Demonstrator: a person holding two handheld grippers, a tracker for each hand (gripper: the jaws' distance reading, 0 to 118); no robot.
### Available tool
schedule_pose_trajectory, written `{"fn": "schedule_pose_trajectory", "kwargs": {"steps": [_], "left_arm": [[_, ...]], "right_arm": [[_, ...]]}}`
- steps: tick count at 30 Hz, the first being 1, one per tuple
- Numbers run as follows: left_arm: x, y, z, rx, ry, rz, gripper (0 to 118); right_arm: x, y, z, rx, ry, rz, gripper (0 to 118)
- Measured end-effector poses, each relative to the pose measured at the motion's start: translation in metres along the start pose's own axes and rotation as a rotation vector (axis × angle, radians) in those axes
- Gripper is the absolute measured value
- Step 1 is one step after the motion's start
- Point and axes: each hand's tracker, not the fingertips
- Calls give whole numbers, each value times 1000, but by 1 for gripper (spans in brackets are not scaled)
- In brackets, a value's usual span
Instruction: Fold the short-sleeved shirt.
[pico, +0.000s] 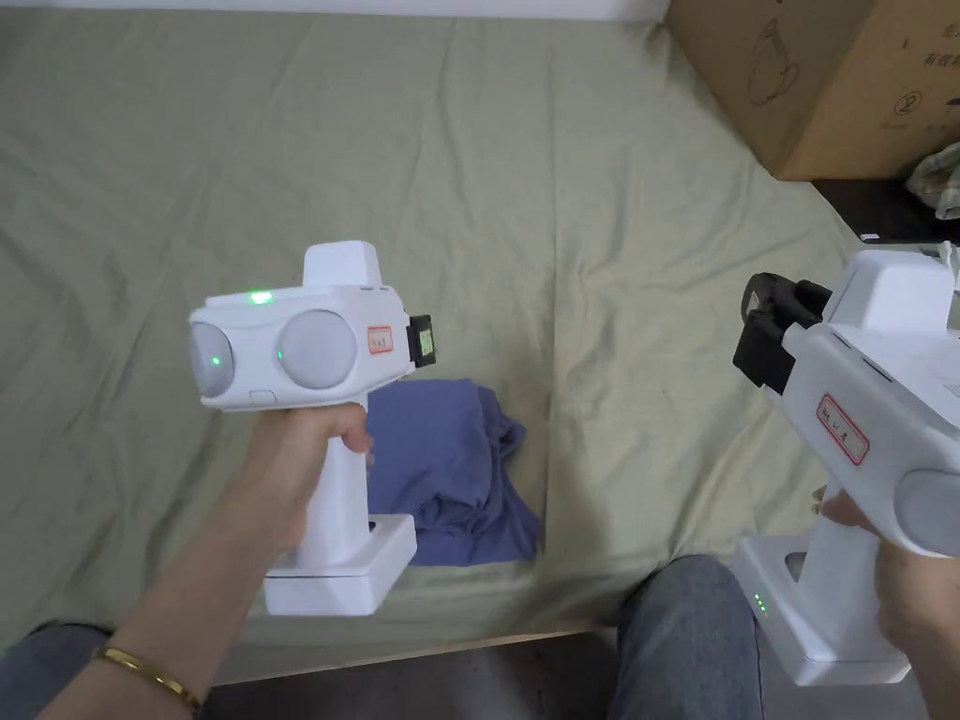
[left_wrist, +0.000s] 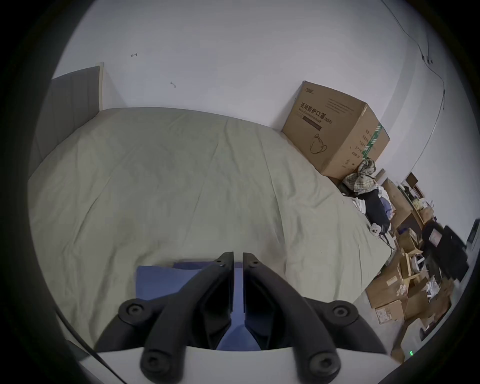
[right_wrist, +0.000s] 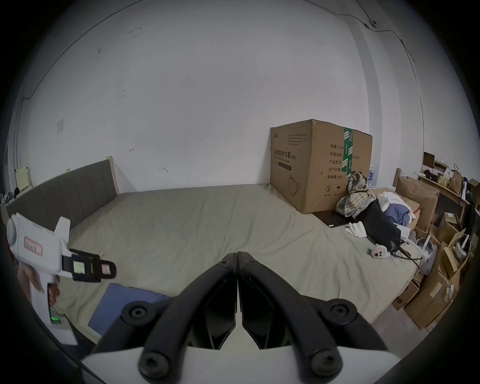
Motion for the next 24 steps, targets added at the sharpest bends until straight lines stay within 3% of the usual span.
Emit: {"fn": "schedule_pose_trajectory", "kwargs": {"steps": [7,13,20,24], "left_arm": [[39,-81,-31,-159,31,-164,0],[47,-126,-50,-244,47,-116,0],[49,-103,-48,-265,-14,-11,0],[36,-59,-2,-80,-109,9,0]], "right_arm": [[1,-2,0,-14,1,-8,0],[7,-3,0,-17,-9,1,0],[5,-1,0,-12,-10,2,0],[-8,7,1,17,7,28,0]]}}
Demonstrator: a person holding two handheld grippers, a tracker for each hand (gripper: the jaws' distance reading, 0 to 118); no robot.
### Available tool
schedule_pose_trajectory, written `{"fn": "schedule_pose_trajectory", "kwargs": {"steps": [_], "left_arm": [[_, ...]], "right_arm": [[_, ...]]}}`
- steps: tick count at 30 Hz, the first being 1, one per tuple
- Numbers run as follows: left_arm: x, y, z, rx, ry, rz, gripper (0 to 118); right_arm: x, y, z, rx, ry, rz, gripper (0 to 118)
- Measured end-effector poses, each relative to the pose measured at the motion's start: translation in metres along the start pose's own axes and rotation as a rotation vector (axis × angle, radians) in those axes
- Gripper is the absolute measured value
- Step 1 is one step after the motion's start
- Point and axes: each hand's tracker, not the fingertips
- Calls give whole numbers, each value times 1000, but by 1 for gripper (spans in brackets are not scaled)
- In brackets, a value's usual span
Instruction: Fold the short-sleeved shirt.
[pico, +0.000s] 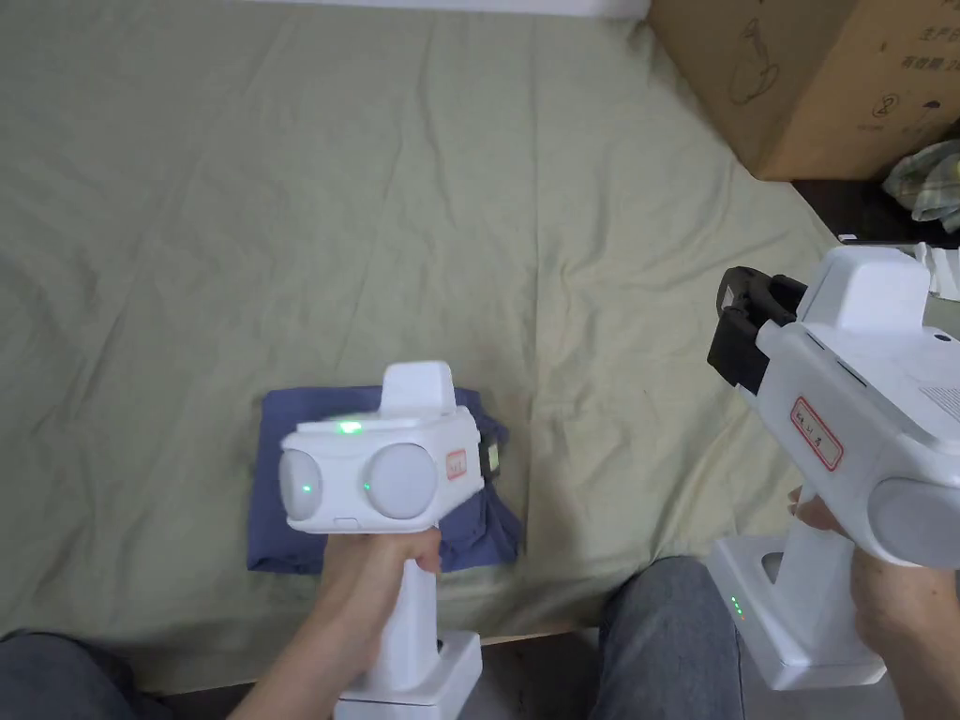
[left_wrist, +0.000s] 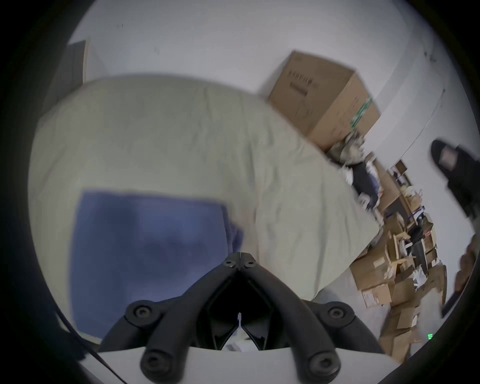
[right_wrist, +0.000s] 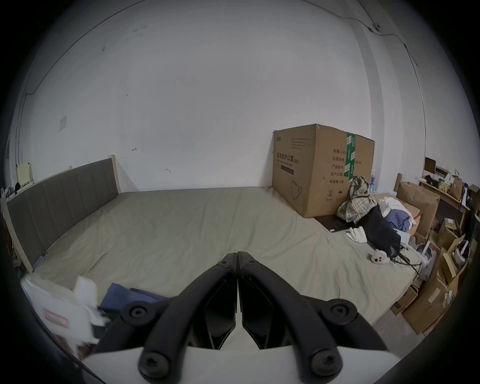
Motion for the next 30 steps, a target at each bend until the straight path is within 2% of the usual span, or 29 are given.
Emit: {"fn": "schedule_pose_trajectory", "kwargs": {"steps": [2,5,7,9,13,16,18,20,22,26,27,28,29,30], "left_arm": [[-11,18,30,119,47,-36,0],[-38,34,66,266,192,-72,0],[-54,36,86,331,328,-129,0],[-68,35,103,375,394,-136,0],[-96,27,123,414,440,-91,0],[-102,20,137,415,458,-95,0],[-109,16,140,411,467,-92,0],[-115,12,143,405,470,-80,0],[-123,10,142,392,461,-54,0],[-128,9,139,368,449,-48,1],[-128,10,138,363,450,-55,6],[-130,12,136,355,450,-60,18],[-132,14,135,351,450,-60,32],[-131,19,136,345,437,-55,54]], "right_arm": [[-11,5,-2,20,7,3,0],[-32,9,-8,46,60,-6,0],[-55,7,-16,50,104,15,0],[-81,2,-25,36,148,30,0],[-128,-35,-62,-77,231,48,0],[-159,-73,-88,-209,251,105,0],[-172,-97,-101,-303,265,113,0],[-178,-119,-115,-389,250,109,0],[-183,-139,-126,-435,185,161,0],[-185,-157,-130,-464,180,177,0],[-186,-158,-129,-459,177,183,0],[-188,-156,-127,-454,175,190,0],[-189,-155,-126,-453,171,192,0],[-189,-154,-126,-453,169,191,0]]}}
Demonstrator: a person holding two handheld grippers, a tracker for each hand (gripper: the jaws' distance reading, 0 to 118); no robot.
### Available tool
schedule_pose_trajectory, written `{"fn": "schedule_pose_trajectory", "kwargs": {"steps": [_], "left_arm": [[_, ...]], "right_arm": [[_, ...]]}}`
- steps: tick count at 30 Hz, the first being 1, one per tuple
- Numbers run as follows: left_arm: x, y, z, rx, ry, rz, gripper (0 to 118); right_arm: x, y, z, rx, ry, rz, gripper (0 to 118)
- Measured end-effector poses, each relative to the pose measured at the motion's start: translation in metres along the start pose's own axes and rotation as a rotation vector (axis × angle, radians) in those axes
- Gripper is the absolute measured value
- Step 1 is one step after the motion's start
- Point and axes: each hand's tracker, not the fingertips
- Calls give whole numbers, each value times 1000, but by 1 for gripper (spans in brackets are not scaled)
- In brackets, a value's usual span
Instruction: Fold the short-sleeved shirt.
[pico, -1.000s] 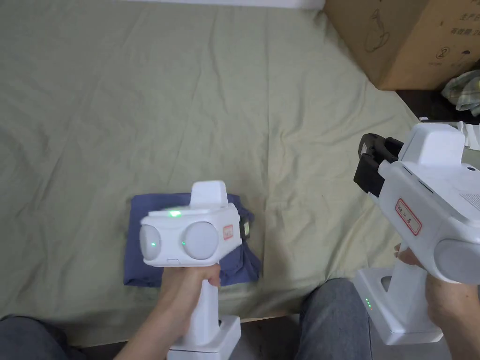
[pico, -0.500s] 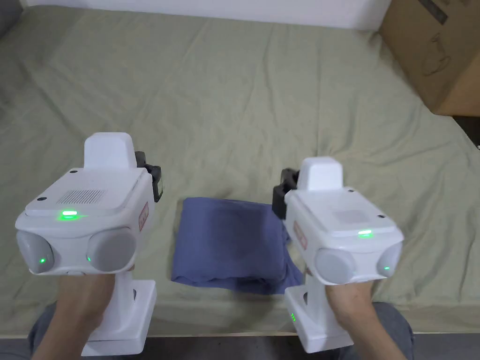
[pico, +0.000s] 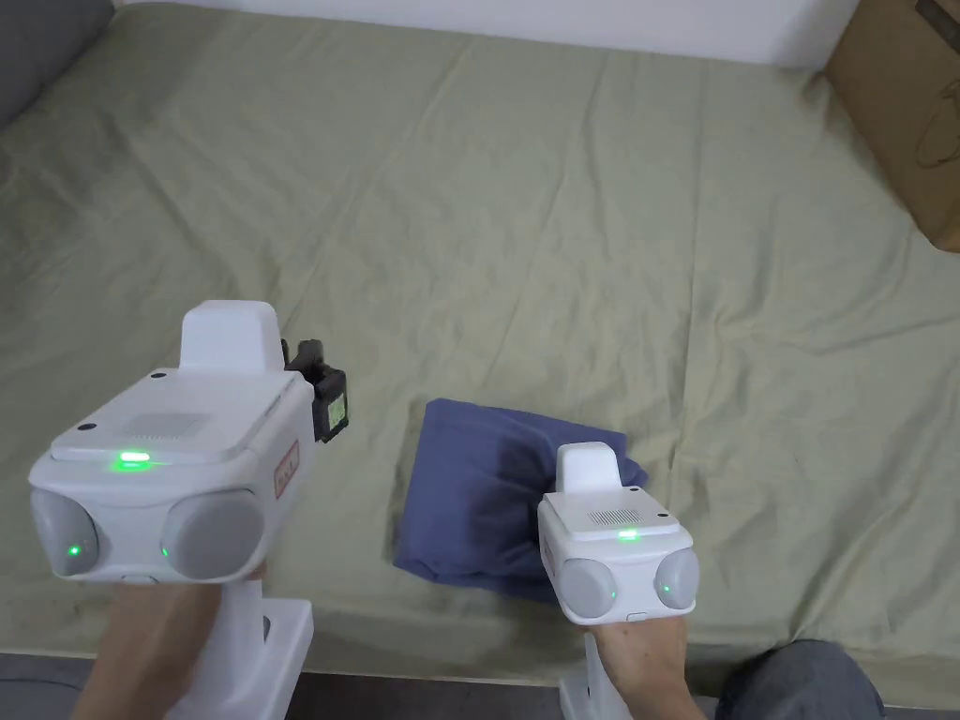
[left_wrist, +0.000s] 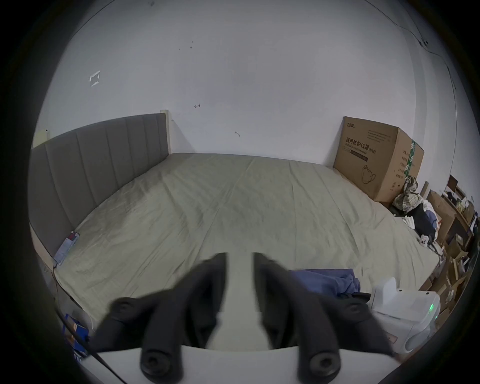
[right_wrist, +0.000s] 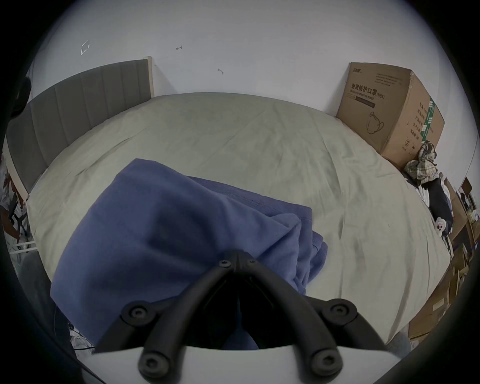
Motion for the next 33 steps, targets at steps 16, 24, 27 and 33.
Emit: {"fn": "schedule_pose_trajectory", "kwargs": {"steps": [16,24,27,33], "left_arm": [[-45,-44,-164,-685,-581,382,118],[-41,-79,-204,-785,-836,498,112],[-27,-81,-208,-808,-854,462,83],[-21,-87,-217,-810,-804,393,30]], "right_arm": [[12,4,7,-7,48,-54,0],[22,1,-2,-12,60,-74,0],[23,2,-2,-14,63,-84,0],[33,9,2,-35,96,-164,0]]}}
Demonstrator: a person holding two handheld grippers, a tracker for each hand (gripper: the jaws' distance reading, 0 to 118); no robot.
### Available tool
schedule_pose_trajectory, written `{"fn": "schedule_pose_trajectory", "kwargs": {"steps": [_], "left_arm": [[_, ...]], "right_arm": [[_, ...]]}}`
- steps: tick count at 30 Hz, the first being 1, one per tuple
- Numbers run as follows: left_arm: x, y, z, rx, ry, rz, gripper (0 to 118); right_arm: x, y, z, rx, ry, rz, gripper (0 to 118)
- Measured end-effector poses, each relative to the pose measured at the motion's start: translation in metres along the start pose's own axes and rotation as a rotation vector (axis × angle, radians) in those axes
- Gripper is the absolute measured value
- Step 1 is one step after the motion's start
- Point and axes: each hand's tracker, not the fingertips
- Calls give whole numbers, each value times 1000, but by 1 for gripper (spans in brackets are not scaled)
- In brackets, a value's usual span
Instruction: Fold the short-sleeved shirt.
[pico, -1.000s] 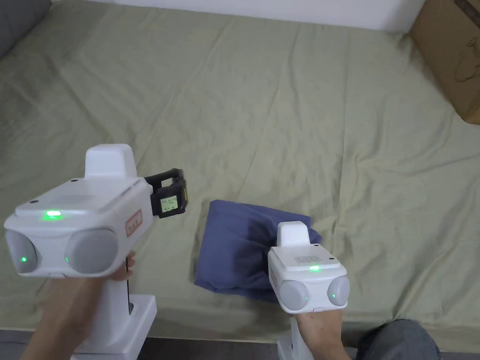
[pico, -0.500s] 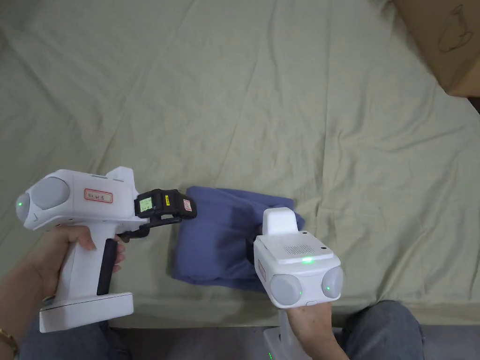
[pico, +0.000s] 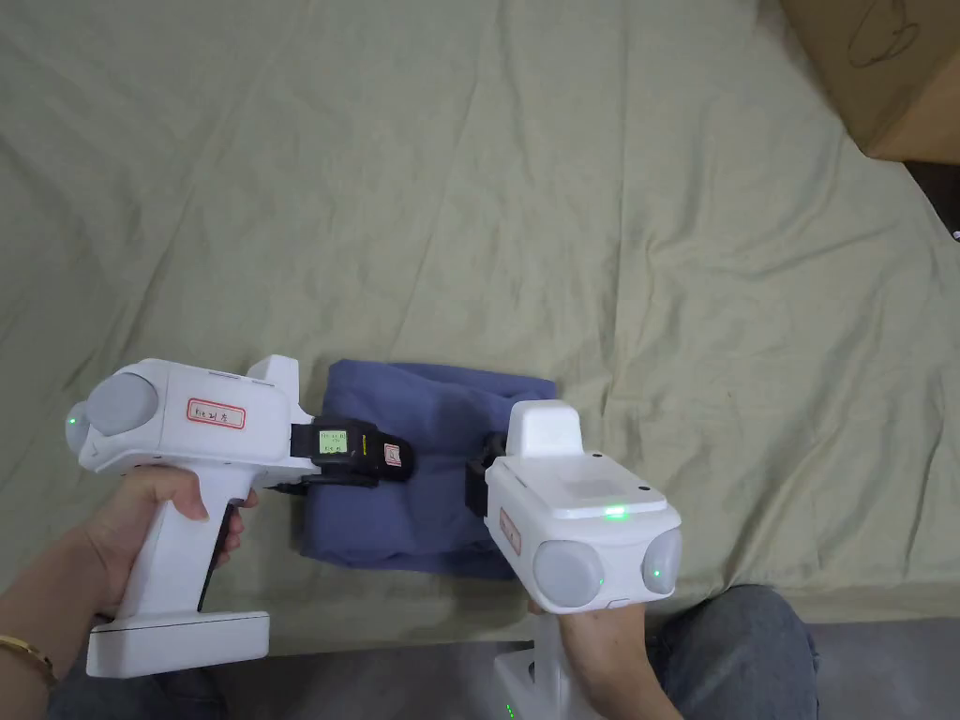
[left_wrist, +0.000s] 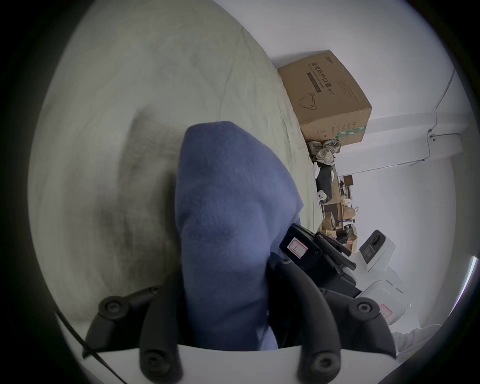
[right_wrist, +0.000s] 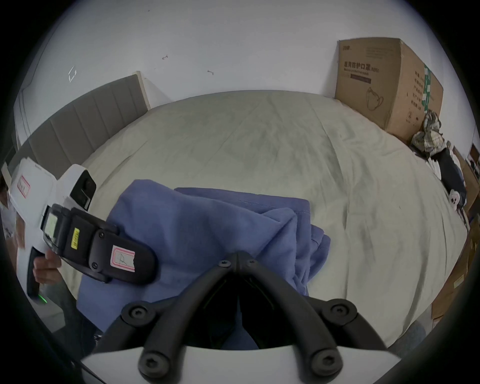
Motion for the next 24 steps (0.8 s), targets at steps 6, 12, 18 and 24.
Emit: {"fn": "schedule_pose_trajectory", "kwargs": {"steps": [6,12,18,24], "left_arm": [[62,-2,6,-19,216,-73,24],[91,17,60,-14,371,-128,21],[42,36,169,22,555,-150,21],[-11,38,274,115,793,-46,21]], "right_arm": [[16,30,53,164,5,74,0],[39,59,109,320,-6,61,0],[49,68,133,350,-8,85,0],[43,69,131,330,-35,155,0]]}}
